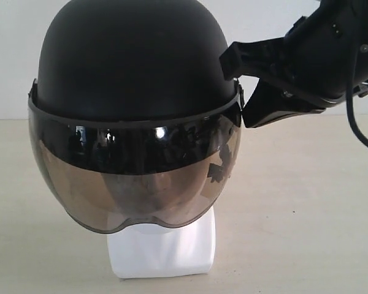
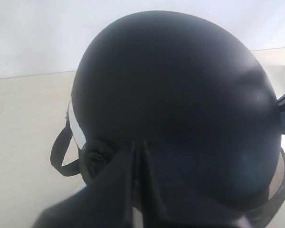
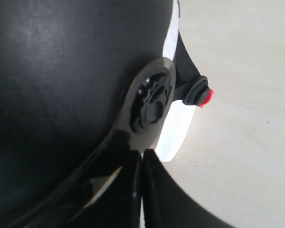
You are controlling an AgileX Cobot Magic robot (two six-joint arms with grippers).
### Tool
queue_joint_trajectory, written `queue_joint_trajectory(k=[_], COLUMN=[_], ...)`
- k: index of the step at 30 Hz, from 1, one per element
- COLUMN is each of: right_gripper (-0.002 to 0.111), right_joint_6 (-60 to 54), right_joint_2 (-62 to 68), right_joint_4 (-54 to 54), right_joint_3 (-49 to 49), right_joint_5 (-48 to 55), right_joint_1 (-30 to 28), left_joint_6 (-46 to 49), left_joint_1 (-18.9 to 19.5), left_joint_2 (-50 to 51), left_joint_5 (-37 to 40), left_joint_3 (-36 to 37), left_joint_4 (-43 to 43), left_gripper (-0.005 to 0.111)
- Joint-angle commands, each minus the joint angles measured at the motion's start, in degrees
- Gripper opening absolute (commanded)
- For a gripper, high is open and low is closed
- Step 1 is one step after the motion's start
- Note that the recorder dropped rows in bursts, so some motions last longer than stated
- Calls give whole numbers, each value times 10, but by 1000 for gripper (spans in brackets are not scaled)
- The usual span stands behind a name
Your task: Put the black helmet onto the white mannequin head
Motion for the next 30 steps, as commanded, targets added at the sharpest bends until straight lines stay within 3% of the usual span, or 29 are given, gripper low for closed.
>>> queue_joint_trajectory(k=[1, 15, 30], right_gripper=[0, 0, 0], right_joint_6=[18, 41, 92], right_joint_2=[-10, -41, -126], right_joint_4=[-1, -11, -112], right_joint_3=[0, 0, 0], right_joint_5=[-15, -31, 10], right_joint_1=[10, 10, 10], left_joint_6=[-5, -5, -13], left_joint_1=[-5, -5, -5], left_joint_2=[-8, -8, -13], left_joint_5=[5, 14, 15], left_joint_3=[0, 0, 0], left_joint_4=[-4, -4, -4], left_gripper=[4, 4, 4])
